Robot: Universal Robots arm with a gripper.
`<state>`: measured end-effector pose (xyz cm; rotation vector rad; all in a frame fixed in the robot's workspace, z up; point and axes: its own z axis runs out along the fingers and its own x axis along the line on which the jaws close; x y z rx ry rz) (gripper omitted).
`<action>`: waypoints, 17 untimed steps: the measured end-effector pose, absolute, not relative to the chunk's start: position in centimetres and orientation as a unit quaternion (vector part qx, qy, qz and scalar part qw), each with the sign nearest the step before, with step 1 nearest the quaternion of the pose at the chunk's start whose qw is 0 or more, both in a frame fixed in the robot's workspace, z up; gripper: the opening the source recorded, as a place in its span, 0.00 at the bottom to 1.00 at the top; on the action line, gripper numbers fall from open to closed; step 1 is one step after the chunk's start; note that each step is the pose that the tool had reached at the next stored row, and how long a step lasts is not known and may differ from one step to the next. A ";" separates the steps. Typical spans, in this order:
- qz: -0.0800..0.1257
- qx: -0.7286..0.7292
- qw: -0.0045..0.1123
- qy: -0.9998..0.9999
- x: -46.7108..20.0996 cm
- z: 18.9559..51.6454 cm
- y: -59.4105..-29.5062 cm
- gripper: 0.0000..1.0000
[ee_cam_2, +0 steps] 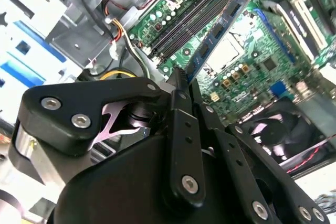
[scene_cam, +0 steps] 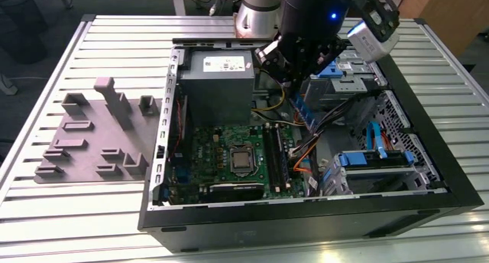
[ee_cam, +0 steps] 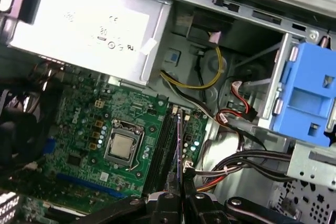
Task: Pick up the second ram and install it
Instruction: 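Insert the second ram into the second slot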
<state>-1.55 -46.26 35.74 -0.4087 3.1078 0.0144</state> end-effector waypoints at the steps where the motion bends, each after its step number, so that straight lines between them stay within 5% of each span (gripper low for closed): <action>1: 0.005 -0.122 0.004 0.993 -1.6 35.7 -46.3 0.14; 17: 0.004 -0.045 0.002 0.999 -1.5 34.5 -46.3 0.14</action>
